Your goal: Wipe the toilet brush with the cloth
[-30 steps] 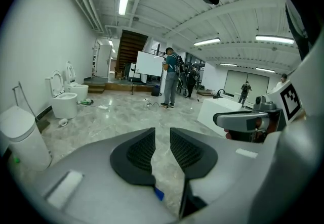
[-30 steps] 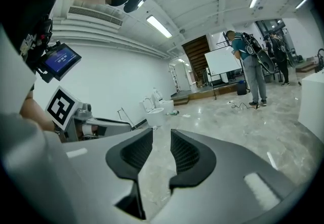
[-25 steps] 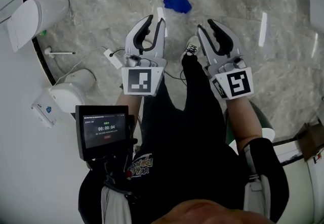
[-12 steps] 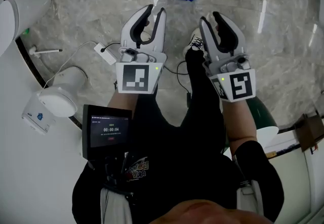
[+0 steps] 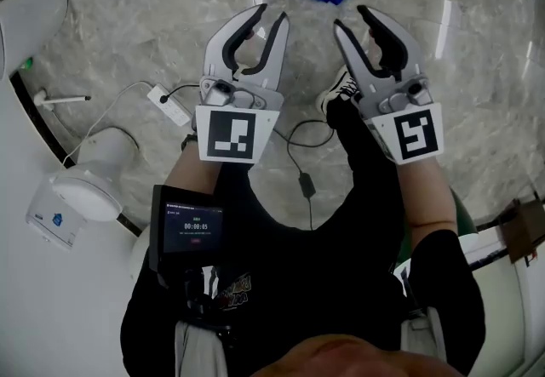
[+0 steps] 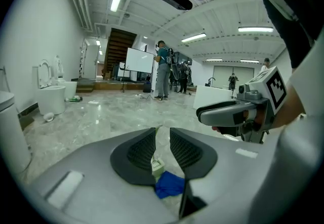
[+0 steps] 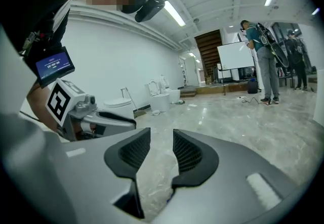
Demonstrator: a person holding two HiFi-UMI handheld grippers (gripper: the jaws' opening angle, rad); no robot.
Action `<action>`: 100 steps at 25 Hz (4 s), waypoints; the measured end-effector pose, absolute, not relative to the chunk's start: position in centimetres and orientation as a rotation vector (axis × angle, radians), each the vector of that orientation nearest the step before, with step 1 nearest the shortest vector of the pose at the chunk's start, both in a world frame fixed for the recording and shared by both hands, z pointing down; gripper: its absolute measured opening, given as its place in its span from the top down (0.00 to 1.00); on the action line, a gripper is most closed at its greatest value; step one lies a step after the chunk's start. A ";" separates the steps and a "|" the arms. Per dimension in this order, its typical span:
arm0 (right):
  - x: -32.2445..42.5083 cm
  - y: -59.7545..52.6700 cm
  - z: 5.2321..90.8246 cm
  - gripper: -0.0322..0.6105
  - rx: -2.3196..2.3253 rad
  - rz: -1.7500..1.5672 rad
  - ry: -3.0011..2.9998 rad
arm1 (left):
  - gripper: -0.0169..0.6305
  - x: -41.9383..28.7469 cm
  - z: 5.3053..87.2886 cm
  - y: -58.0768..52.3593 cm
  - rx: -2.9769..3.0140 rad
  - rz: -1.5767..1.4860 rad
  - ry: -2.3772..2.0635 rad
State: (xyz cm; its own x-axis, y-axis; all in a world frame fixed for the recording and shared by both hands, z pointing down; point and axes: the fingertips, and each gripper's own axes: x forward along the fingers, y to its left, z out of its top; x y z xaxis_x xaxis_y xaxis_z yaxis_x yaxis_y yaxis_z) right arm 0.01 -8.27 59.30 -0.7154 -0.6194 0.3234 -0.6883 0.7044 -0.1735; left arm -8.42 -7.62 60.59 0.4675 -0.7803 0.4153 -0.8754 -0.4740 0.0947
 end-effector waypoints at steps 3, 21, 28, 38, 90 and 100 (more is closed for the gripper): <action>-0.8 -9.2 62.4 0.73 0.960 0.345 -2.704 | 0.83 -8.7 62.8 -9.3 2.493 0.463 -1.424; -0.9 -16.3 92.1 0.64 0.797 0.205 -2.450 | 0.83 -12.5 72.9 -23.3 2.586 0.500 -1.761; 0.3 -14.9 99.4 0.58 0.936 0.476 -2.261 | 0.84 -9.8 70.6 -23.5 2.513 0.189 -1.655; 2.6 -12.6 106.1 0.48 0.952 0.606 -2.065 | 0.84 -7.6 71.2 -23.4 2.591 0.209 -1.519; 12.4 -26.7 100.5 0.84 1.275 0.547 -2.010 | 0.84 -9.0 72.6 -22.6 2.604 0.262 -1.558; 8.9 -17.1 97.0 0.84 0.761 0.438 -2.092 | 0.84 -8.9 72.0 -23.0 2.602 0.204 -1.549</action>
